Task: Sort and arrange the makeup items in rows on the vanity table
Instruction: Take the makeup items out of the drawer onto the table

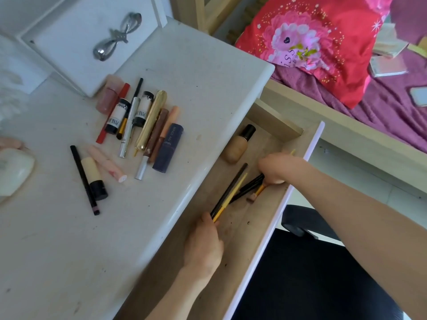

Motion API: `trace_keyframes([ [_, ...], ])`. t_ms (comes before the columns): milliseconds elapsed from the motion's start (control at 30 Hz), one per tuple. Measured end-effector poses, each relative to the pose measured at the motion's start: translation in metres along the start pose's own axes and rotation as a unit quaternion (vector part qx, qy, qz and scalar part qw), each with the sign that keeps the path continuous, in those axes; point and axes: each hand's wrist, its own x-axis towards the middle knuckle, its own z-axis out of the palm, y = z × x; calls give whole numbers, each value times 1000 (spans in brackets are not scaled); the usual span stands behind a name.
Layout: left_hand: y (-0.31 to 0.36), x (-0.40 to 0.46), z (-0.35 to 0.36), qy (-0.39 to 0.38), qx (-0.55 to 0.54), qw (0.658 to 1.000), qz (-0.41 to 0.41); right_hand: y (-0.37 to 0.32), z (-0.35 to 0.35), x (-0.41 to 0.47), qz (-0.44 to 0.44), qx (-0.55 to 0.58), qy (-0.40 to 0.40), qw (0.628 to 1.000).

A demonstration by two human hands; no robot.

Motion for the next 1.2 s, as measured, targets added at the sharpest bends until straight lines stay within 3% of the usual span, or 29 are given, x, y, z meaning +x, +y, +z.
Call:
trace_keyframes([
  [200, 2, -18, -14, -20, -72, 997, 16, -10, 12, -23, 9, -129, 46, 991],
  [367, 2, -39, -32, -40, -101, 993, 43, -26, 8, -52, 26, -109, 57, 992],
  [600, -2, -77, -70, -40, -113, 990, 74, -48, 4, -121, 138, 142, 92, 976],
  [767, -12, -102, -104, -10, -180, 981, 72, -82, 11, -157, 224, 364, 186, 885],
  [1000, -45, -108, -156, 112, -259, 959, 16, -139, -33, -167, 129, 494, 298, 806],
  [1200, -80, -84, -188, 141, -158, 973, -95, -190, -85, -141, 58, 396, 287, 870],
])
